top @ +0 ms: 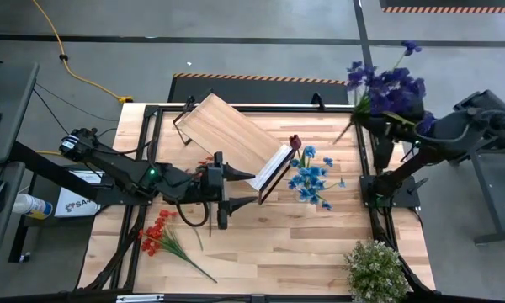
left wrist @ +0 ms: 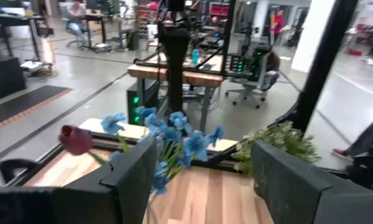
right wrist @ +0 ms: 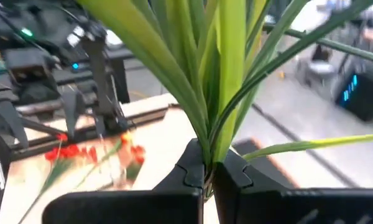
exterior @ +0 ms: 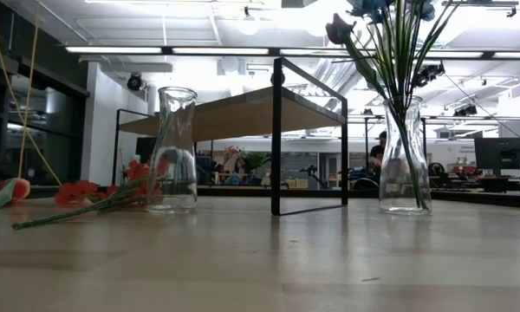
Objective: Pick and place flowers into a vace then onto a shelf
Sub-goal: Put the violet flowers into the right transparent flower vase
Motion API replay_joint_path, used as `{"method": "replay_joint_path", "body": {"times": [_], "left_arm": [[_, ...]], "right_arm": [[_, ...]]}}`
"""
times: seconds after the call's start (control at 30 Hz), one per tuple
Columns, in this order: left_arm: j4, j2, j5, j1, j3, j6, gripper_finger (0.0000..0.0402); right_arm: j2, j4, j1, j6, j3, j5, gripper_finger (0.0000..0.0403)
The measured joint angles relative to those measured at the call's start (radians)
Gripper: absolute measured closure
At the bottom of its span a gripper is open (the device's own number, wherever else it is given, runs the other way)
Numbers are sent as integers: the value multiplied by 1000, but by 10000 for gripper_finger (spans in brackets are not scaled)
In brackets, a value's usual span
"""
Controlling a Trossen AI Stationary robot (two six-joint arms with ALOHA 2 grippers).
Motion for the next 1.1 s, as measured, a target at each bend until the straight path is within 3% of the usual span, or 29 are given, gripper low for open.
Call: {"method": "replay_joint_path", "body": {"times": [0.3, 0.5, 0.83, 1.1], "left_arm": [[-40, 0, -34, 0, 0, 0, 119], [-48, 0, -34, 0, 0, 0, 117], [-48, 0, -34, 0, 0, -1, 117], [-48, 0, -35, 0, 0, -5, 117]], "right_arm": [[-105, -14, 27, 145, -129, -9, 403], [-180, -13, 27, 299, -340, -51, 402], [-315, -17, 27, 470, -651, -34, 402], [-447, 190, 27, 536, -926, -22, 402]]}}
